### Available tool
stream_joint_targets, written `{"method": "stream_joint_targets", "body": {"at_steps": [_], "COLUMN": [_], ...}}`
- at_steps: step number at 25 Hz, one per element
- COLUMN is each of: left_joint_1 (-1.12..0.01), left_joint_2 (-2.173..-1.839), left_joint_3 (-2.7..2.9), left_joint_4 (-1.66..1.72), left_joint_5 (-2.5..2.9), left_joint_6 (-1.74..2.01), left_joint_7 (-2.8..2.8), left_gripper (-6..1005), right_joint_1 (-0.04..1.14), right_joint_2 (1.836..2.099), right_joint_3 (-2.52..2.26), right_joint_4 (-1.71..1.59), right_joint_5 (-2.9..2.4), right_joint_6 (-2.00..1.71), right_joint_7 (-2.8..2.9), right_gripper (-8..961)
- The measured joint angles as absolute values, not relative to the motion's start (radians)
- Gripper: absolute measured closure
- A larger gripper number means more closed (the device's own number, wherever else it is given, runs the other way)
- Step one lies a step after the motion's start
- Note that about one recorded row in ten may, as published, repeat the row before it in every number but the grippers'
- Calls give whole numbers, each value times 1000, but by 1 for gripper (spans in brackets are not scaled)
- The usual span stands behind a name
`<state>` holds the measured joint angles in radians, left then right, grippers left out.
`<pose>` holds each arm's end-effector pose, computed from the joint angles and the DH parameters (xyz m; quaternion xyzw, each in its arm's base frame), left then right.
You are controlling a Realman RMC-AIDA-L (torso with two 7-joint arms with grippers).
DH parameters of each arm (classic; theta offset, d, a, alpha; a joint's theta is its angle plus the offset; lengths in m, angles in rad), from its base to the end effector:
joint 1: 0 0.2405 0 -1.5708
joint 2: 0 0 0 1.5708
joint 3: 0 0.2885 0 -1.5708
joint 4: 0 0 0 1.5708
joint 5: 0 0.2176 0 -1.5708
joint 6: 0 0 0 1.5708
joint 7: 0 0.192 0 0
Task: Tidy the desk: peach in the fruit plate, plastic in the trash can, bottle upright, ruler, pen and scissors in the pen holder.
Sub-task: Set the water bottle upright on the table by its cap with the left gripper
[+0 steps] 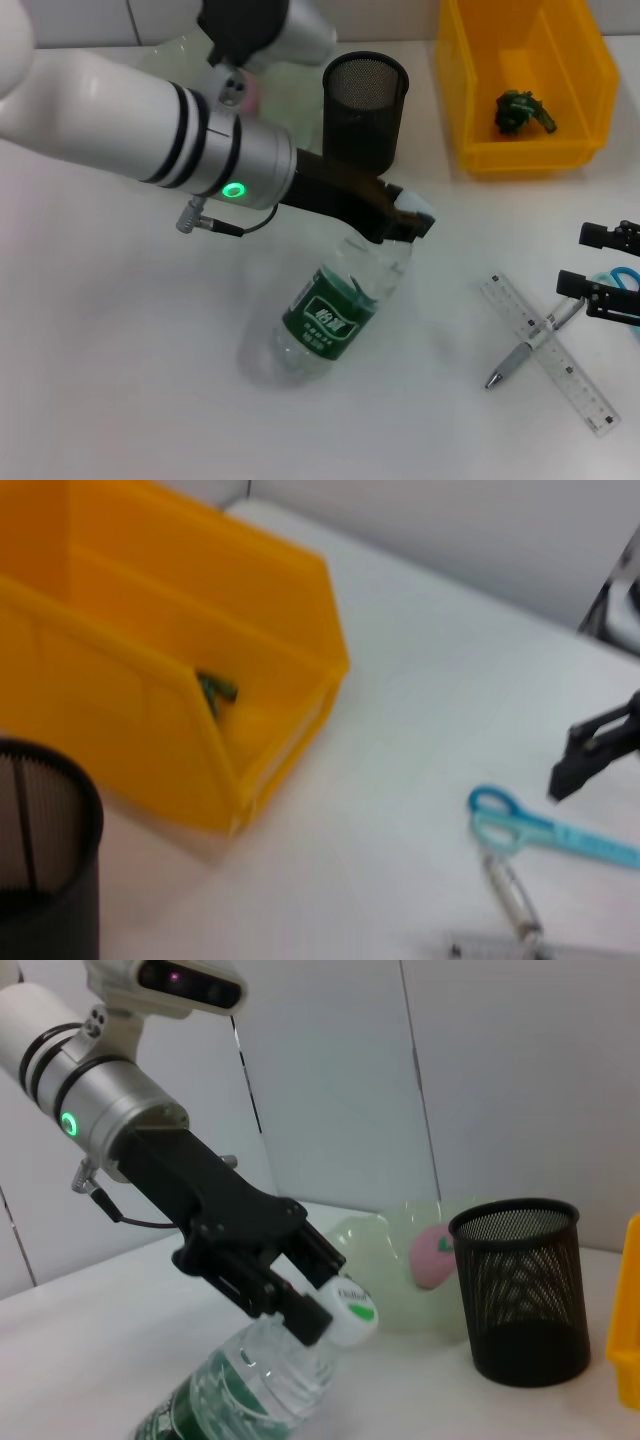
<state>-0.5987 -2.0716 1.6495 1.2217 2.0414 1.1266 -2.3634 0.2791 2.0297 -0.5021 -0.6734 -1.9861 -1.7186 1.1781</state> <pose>-0.1314 0.3828 -0.1355 -0.9677 -0.2286 -0.0500 0.0942 0.3538 0.2890 -0.0033 -0.9126 0.2252 0.2646 0.2155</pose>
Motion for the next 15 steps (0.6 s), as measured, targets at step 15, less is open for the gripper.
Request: {"method": "stream_joint_targets", "body": {"at_steps": [15], "left_joint_1": [-462], "left_joint_2": [-2070], "left_joint_3": [1536], "left_joint_4": [1215], "left_joint_5": [1801], "left_joint_6": [1132], "left_joint_7": [-2092], "left_gripper": [557], "right_joint_1": [302], "right_joint_2": [2051], "right_joint_3": [-405], "right_joint_4": [-672], "right_joint_5": [-1933], "right_joint_6": [-1734], "right_joint_7": [1178], "right_gripper": [192]}}
